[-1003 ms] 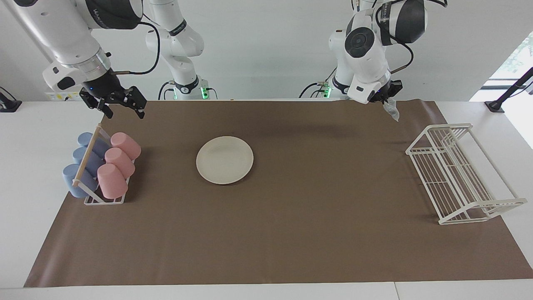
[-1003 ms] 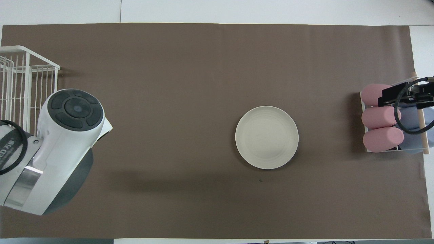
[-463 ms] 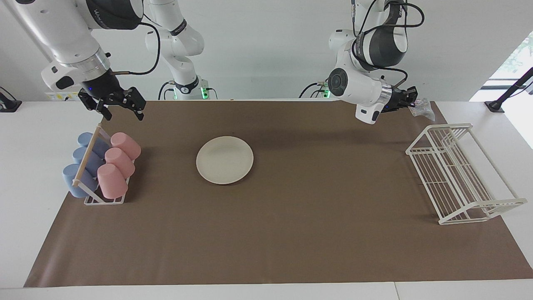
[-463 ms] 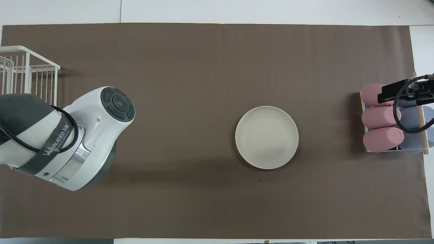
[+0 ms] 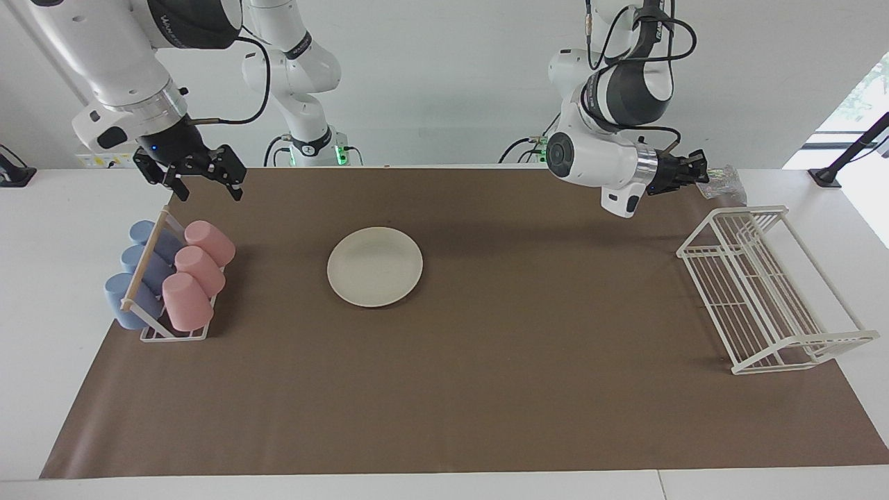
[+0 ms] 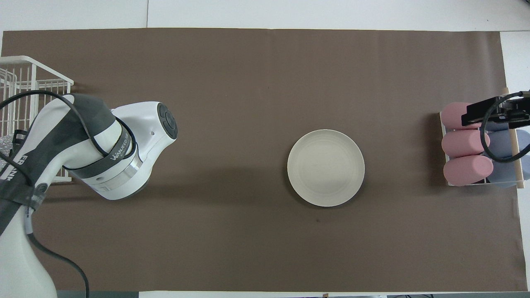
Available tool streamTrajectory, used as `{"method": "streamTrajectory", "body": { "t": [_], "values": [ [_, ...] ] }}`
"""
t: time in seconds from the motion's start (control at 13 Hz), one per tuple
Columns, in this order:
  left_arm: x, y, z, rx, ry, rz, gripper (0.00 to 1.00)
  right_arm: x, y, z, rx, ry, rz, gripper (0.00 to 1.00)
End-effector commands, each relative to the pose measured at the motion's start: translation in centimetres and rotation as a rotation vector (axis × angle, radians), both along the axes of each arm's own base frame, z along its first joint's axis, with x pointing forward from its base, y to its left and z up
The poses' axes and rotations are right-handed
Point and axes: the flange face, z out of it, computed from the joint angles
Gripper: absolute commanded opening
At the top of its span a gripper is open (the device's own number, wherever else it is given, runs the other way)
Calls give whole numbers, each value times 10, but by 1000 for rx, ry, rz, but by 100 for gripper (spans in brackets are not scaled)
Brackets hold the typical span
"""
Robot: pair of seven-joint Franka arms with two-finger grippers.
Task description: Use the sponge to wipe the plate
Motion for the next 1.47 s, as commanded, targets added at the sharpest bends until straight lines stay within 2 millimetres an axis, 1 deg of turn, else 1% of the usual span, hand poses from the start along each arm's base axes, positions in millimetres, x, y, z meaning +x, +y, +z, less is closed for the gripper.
{"method": "streamTrajectory", "body": {
  "t": [0.0, 0.08, 0.15, 0.23, 0.31, 0.54, 0.69, 1.16, 1.23, 1.31, 1.39],
  "values": [
    [53, 22, -22, -2, -74, 12, 0, -6, -7, 0, -20, 2, 8, 100],
    [65, 35, -26, -29, -93, 2, 0, -6, -8, 1, -18, 2, 5, 100],
    [71, 44, -32, -44, -101, 1, 0, -6, -8, 1, -19, -1, 2, 100],
    [78, 51, -45, -65, -136, -3, 0, -6, -8, 1, -19, 1, -3, 100],
    [81, 57, -49, -81, -168, 4, 0, -5, -7, 2, -19, -10, -2, 100],
    [81, 62, -54, -101, -194, 18, 0, -4, 1, 4, -18, -13, 6, 100],
    [81, 60, -58, -145, -203, 32, 0, -4, -1, 3, -18, -11, 7, 100],
    [81, 58, -61, -173, -202, 36, 0, -4, 2, 4, -20, -10, 11, 100],
    [81, 57, -61, -179, -203, 29, 9, -4, 2, 4, -19, -7, 9, 100],
    [81, 57, -61, -179, -203, 29, 27, -5, 2, 3, -19, -4, 9, 100],
    [81, 57, -61, -180, -204, 31, 77, -6, 2, 2, -19, 5, 11, 100]
  ]
}}
